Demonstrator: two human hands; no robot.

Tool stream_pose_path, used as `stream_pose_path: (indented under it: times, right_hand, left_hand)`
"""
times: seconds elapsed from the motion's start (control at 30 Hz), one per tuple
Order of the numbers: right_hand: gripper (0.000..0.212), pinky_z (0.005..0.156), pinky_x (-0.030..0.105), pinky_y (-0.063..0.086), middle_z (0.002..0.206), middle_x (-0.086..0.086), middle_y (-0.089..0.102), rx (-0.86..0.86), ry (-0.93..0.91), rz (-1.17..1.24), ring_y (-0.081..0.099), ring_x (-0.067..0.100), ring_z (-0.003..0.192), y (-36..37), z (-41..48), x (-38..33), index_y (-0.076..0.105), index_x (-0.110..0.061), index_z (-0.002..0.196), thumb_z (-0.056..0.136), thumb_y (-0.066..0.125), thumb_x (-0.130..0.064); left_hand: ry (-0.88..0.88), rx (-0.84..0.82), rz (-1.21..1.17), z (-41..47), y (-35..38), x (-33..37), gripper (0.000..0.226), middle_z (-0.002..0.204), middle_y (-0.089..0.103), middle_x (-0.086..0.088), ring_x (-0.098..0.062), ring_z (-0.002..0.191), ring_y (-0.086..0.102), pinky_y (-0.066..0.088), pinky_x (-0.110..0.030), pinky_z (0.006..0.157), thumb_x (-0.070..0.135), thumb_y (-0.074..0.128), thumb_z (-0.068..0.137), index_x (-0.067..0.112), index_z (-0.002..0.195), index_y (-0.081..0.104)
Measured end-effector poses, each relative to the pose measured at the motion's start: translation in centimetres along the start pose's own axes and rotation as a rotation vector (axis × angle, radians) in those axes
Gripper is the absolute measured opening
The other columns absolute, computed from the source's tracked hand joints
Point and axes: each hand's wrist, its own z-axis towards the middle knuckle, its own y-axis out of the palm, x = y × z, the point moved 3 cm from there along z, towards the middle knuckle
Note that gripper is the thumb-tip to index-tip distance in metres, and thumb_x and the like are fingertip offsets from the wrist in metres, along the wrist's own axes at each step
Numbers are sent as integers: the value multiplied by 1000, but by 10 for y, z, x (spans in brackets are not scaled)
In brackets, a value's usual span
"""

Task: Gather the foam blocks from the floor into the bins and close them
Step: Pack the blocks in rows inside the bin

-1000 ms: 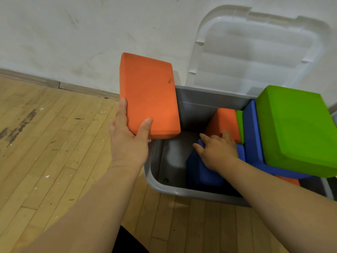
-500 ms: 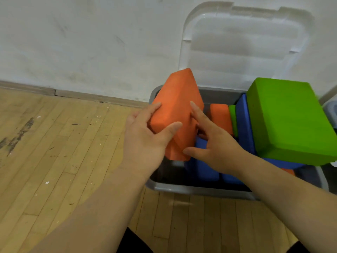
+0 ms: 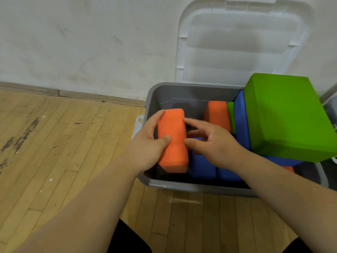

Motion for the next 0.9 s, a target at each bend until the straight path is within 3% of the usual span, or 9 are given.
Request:
stream_pose_path:
  times: [0.1,0.2,0.27,0.4,0.53,0.6,0.7,0.77,0.9]
  right_hand:
    - [63,95,27,48,120,-9,68,-95,114,-325,64,7,100,5,-3,14,50,-38,149,91,75,-38]
    - [69,101,32,41,145,5,50,-181,219,-655,52,23,128,7,-8,23,40,-36,156,94,66,-50]
    - [71,104,38,43,147,8,42,-236,248,-725,49,27,131,9,-11,20,36,-36,157,94,65,-55]
    - [66,99,37,46,128,5,50,-119,58,-838,55,26,116,-7,-19,-9,44,-31,152,92,66,-48]
    - [61,98,39,46,115,1,56,52,-192,-818,54,25,107,-43,-37,-41,60,-28,140,83,77,-42]
    - [66,101,41,42,126,0,57,132,-219,-867,50,27,116,-67,-45,-49,62,-31,138,76,81,-44]
    - [93,120,56,19,166,2,19,121,10,-1014,16,40,151,-109,-53,-47,38,-49,151,70,81,-61]
    - [115,119,68,3,170,-6,-15,56,243,-1055,-12,45,154,-134,-60,-31,8,-57,156,66,80,-70]
    - [140,112,80,6,166,-9,-28,36,507,-948,-15,53,150,-167,-76,3,-19,-62,149,53,84,-73]
  left_hand:
    - [-88,-85,179,5,23,-14,77,139,47,12,-10,113,55,45,-19,81,13,63,99,45,159,27]
    - [-177,-160,281,13,43,-30,78,135,52,2,-10,101,58,47,-27,81,15,59,101,43,161,18]
    - [-215,-184,338,17,48,-35,78,134,53,-2,-17,105,58,47,-33,88,16,56,103,42,162,12]
    - [-258,-212,426,20,51,-36,78,123,54,-3,-23,106,58,45,-34,89,18,55,104,40,163,9]
    - [-163,-138,539,27,55,-19,82,149,46,-12,-34,122,57,48,-45,105,40,66,90,48,158,22]
    - [-61,-121,510,26,67,3,82,157,34,-7,-31,135,46,39,-44,114,41,69,92,46,159,21]
    - [109,-167,467,20,97,33,83,156,32,1,-12,128,46,32,-17,100,35,72,95,41,161,21]
    - [166,-213,459,19,119,42,86,157,32,3,-13,134,44,30,-14,101,35,74,94,39,161,21]
    - [228,-291,462,21,157,52,91,157,32,0,-19,145,35,20,-16,114,41,77,89,40,161,20]
